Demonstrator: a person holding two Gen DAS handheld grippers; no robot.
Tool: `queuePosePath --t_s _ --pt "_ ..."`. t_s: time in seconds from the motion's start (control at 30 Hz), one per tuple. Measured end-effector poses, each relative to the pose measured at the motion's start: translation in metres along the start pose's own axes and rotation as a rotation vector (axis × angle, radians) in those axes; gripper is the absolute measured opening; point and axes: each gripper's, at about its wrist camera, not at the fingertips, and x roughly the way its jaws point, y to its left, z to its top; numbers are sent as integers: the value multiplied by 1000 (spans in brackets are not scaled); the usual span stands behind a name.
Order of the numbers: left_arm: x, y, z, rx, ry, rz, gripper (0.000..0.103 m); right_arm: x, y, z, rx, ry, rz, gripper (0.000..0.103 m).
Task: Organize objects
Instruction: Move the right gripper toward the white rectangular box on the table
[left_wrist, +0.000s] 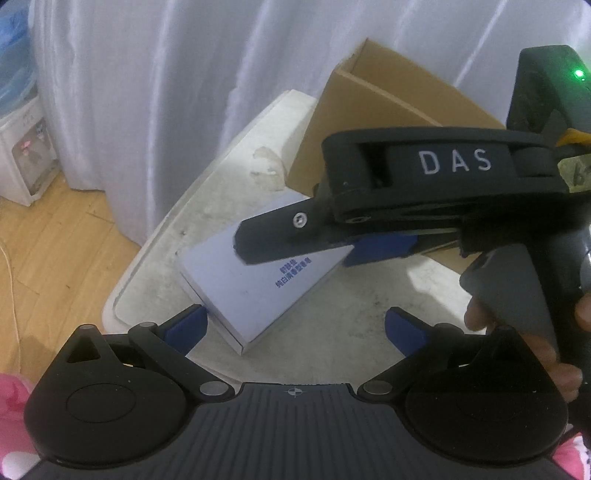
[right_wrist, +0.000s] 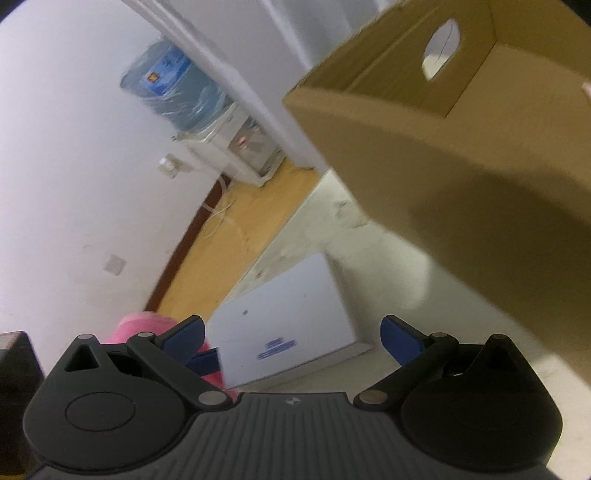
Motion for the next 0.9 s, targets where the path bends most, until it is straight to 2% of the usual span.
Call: queuePosePath --t_s 0.4,0.9 --pt "-3 -15 -6 27 14 -22 103 -12 -8 -11 -9 19 -9 103" --pt "-5 -81 -35 165 84 -148 103 -73 -55 -63 90 13 -52 103"
